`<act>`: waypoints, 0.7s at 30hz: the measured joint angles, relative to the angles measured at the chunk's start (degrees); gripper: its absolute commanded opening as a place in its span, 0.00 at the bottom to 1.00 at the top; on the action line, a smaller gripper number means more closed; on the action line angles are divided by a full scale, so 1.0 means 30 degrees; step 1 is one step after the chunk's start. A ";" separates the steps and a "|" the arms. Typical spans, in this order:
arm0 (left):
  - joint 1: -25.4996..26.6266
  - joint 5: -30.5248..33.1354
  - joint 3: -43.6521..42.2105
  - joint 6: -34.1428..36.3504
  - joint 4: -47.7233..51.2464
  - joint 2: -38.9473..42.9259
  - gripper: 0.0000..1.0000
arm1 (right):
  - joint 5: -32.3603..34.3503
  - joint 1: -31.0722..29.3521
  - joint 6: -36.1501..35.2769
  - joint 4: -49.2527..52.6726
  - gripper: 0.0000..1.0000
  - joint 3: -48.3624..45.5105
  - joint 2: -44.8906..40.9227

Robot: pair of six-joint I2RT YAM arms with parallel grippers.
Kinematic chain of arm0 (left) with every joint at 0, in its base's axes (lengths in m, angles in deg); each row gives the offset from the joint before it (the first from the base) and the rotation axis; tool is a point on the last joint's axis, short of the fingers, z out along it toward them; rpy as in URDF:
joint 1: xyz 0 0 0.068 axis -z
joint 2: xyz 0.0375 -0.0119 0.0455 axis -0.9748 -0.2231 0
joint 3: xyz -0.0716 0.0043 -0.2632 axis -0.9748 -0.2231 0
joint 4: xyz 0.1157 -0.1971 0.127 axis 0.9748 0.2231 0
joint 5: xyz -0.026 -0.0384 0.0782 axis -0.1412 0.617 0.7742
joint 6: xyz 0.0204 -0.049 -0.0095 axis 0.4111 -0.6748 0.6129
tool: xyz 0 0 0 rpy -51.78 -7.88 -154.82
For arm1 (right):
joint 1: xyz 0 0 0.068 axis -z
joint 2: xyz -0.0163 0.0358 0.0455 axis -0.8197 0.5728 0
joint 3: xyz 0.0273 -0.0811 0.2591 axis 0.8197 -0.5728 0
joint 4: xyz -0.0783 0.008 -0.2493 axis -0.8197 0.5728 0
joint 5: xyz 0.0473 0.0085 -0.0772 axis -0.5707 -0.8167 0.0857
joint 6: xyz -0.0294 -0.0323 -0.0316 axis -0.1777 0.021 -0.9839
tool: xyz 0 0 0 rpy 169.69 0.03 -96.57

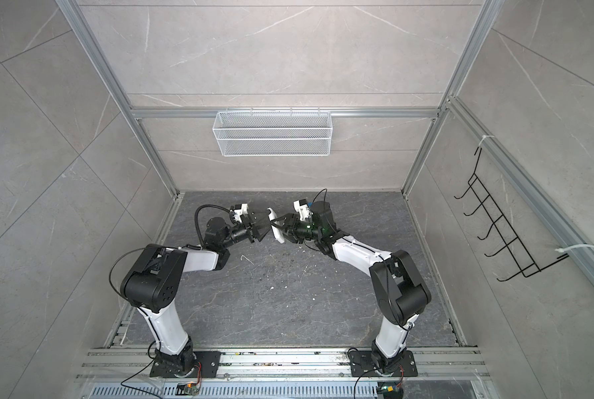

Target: Load the batteries into the remote control

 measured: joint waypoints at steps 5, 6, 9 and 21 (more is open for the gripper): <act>0.0087 0.0015 0.0386 -0.0350 -0.0393 0.0000 0.80 | -0.0168 -0.0102 0.0248 -0.0262 0.43 -0.0007 0.0248; 0.0087 0.0015 0.0430 -0.0452 -0.0561 -0.0036 0.79 | -0.0168 -0.0131 0.0313 -0.0262 0.43 -0.0007 0.0248; 0.0117 0.0029 0.0532 -0.0794 -0.1202 -0.0328 0.78 | -0.0168 -0.0226 0.0393 -0.0364 0.43 -0.0007 0.0255; 0.0211 0.0073 0.0568 -0.2237 -0.2455 -0.1362 0.60 | -0.0233 -0.0488 0.0794 -0.1231 0.42 0.0000 0.0867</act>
